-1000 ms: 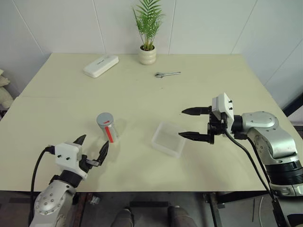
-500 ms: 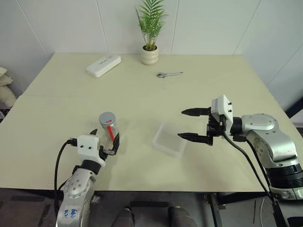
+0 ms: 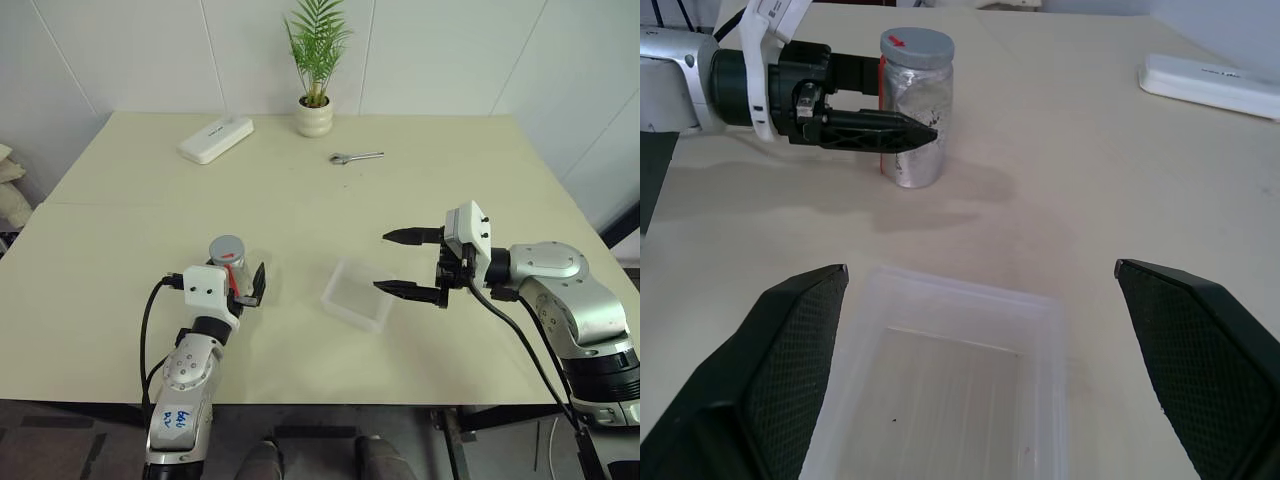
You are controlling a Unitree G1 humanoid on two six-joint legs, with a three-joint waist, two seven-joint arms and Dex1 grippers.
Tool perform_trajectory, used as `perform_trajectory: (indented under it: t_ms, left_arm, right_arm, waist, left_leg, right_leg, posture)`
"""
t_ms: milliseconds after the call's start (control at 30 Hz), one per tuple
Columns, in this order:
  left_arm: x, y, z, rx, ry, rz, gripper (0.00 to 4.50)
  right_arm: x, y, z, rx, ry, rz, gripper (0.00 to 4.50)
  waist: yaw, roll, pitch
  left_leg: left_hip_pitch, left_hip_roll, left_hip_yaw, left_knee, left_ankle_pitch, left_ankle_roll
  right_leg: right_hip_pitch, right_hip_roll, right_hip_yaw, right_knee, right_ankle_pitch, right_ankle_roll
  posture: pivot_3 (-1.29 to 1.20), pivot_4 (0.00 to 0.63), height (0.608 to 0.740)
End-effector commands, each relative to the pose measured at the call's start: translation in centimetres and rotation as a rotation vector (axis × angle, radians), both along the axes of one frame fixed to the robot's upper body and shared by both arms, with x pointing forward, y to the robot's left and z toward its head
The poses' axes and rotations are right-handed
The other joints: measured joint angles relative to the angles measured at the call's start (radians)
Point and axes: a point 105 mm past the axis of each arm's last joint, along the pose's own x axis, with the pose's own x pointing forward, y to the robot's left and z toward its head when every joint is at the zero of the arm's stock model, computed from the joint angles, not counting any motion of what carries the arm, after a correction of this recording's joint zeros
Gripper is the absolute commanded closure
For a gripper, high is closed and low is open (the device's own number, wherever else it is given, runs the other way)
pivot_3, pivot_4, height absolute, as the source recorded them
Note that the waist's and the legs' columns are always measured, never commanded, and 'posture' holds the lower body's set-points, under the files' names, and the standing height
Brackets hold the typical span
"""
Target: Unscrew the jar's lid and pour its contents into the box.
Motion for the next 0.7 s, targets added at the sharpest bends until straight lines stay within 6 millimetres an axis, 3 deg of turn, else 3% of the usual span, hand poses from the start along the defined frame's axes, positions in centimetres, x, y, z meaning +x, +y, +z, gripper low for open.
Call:
perform_trajectory:
  t_ms: [33,267,367,567,700]
  left_arm:
    - [0.17,0.71,1.02,0.010,-0.044,0.021,0.02]
    - [0.29,1.12,1.01,0.018,-0.041,0.023,0.02]
    - [0.30,0.65,1.17,0.025,-0.055,-0.010,0.61]
    - [0.30,0.23,1.65,0.025,-0.082,-0.031,2.48]
    - [0.57,0.44,1.95,-0.011,-0.082,-0.056,2.52]
  right_arm:
    - [-0.27,-0.33,1.38,0.010,-0.059,-0.009,0.00]
    - [-0.19,-0.37,1.43,0.010,-0.062,-0.019,0.00]
    - [-0.11,-0.38,1.40,0.009,-0.064,-0.024,0.00]
    - [-0.01,-0.37,1.41,0.012,-0.065,-0.034,0.00]
    - [0.02,-0.41,1.45,0.015,-0.067,-0.045,0.00]
  waist:
    - [-0.001,0.000,0.000]
    - [0.000,0.000,0.000]
    - [0.000,0.000,0.000]
    - [0.000,0.000,0.000]
    - [0.000,0.000,0.000]
  left_leg:
    - [0.000,0.000,0.000,0.000,0.000,0.000]
    - [0.000,0.000,0.000,0.000,0.000,0.000]
    - [0.000,0.000,0.000,0.000,0.000,0.000]
    - [0.000,0.000,0.000,0.000,0.000,0.000]
    - [0.000,0.000,0.000,0.000,0.000,0.000]
  right_leg:
    - [0.000,0.000,0.000,0.000,0.000,0.000]
    - [0.000,0.000,0.000,0.000,0.000,0.000]
    - [0.000,0.000,0.000,0.000,0.000,0.000]
    - [0.000,0.000,0.000,0.000,0.000,0.000]
    - [0.000,0.000,0.000,0.000,0.000,0.000]
  posture:
    - [0.00,0.150,0.740]
    - [0.00,0.150,0.740]
    - [0.00,0.150,0.740]
    - [0.00,0.150,0.740]
    - [0.00,0.150,0.740]
